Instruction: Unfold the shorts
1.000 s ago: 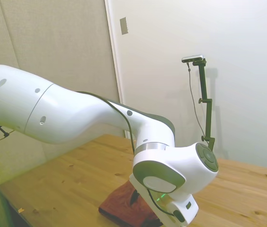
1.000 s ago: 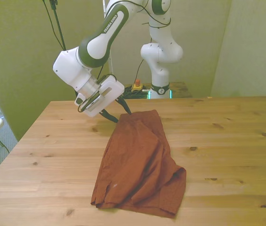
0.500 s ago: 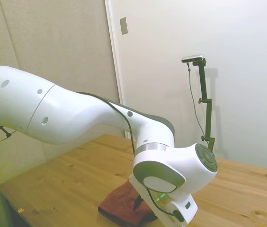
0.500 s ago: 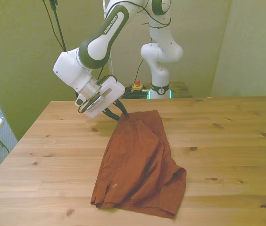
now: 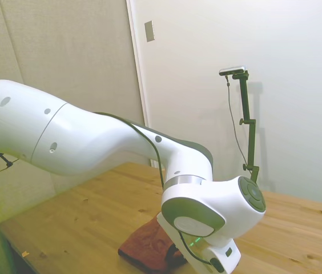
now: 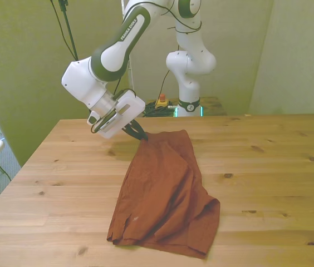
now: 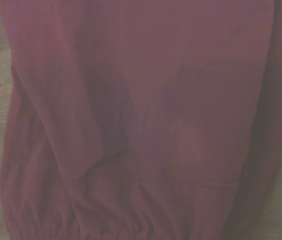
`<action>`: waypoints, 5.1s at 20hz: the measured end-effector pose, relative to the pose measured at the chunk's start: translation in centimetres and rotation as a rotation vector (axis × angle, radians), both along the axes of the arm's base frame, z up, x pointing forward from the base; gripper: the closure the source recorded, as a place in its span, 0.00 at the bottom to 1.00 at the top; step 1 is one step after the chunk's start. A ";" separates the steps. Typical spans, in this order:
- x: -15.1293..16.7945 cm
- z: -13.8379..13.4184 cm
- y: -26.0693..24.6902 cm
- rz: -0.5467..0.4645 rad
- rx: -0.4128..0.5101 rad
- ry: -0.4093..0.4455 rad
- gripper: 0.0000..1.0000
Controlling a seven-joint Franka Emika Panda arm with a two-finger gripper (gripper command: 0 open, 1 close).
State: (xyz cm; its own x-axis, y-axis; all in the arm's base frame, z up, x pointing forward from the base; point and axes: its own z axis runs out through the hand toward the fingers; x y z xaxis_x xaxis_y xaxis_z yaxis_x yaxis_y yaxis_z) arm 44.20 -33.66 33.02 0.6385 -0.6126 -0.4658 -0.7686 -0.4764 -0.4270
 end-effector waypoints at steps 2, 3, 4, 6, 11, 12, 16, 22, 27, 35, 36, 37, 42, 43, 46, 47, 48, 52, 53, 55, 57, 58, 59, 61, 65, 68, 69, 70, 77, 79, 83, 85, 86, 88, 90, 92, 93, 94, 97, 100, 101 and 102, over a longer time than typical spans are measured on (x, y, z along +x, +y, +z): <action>0.0 0.4 0.0 0.000 -0.002 -0.006 1.00; 0.0 0.7 0.0 0.002 -0.003 -0.011 1.00; 0.0 1.2 0.2 0.006 -0.002 -0.017 1.00; 0.4 2.9 1.0 0.027 -0.004 -0.040 1.00; 3.9 8.4 7.6 0.121 -0.030 -0.097 1.00; 4.6 9.3 9.3 0.139 -0.035 -0.100 1.00; 6.8 12.5 15.9 0.209 -0.065 -0.111 1.00; 8.0 14.1 24.3 0.316 -0.127 -0.109 0.00; 8.0 12.0 29.3 0.415 -0.172 -0.087 0.00; 8.0 11.8 30.0 0.403 -0.193 -0.086 0.00; 8.0 12.1 29.7 0.387 -0.196 -0.085 0.00; 8.1 12.4 29.4 0.367 -0.201 -0.087 0.00; 10.2 12.8 24.6 0.133 -0.306 -0.110 0.00; 10.7 12.4 22.9 0.082 -0.329 -0.109 0.00; 12.5 11.1 17.7 -0.062 -0.403 -0.093 0.00; 13.1 10.7 16.1 -0.113 -0.434 -0.092 0.00; 13.6 10.5 14.9 -0.156 -0.462 -0.091 0.00; 14.9 9.6 12.7 -0.329 -0.562 -0.050 0.00; 15.0 9.3 12.5 -0.369 -0.583 -0.029 0.00; 15.0 8.5 11.5 -0.465 -0.619 0.028 0.00; 15.1 7.9 10.4 -0.552 -0.639 0.073 0.00; 15.2 7.5 9.8 -0.583 -0.645 0.091 0.00; 15.3 7.2 9.4 -0.598 -0.646 0.100 0.00; 15.7 6.6 8.5 -0.612 -0.646 0.106 0.00; 17.0 6.3 7.3 -0.631 -0.609 0.091 0.00; 18.0 6.3 7.5 -0.615 -0.566 0.066 0.00; 18.2 6.2 7.8 -0.608 -0.554 0.061 0.00; 18.4 6.0 8.1 -0.597 -0.535 0.059 0.00; 19.8 4.0 9.0 -0.548 -0.493 0.080 1.00; 20.1 3.4 8.9 -0.545 -0.493 0.085 1.00; 20.2 2.8 8.7 -0.540 -0.483 0.092 1.00; 20.2 2.7 8.6 -0.538 -0.477 0.096 1.00; 20.2 2.6 8.6 -0.538 -0.477 0.098 1.00; 20.2 2.5 8.6 -0.538 -0.477 0.098 1.00; 20.2 2.5 8.6 -0.538 -0.478 0.099 1.00; 20.2 2.5 8.5 -0.539 -0.478 0.097 1.00; 20.2 2.5 8.5 -0.539 -0.478 0.097 1.00; 20.2 2.5 8.5 -0.539 -0.478 0.097 1.00; 20.2 2.7 8.5 -0.539 -0.479 0.093 1.00; 20.2 3.0 8.5 -0.538 -0.479 0.089 1.00; 20.2 2.9 8.5 -0.536 -0.479 0.089 1.00; 20.1 2.8 8.5 -0.535 -0.479 0.091 1.00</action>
State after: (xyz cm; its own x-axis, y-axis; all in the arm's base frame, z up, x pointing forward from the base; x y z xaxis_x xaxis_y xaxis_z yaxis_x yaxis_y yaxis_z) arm 64.31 -25.19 35.83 0.1651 -0.9807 -0.1046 -0.9715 -0.1434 -0.1885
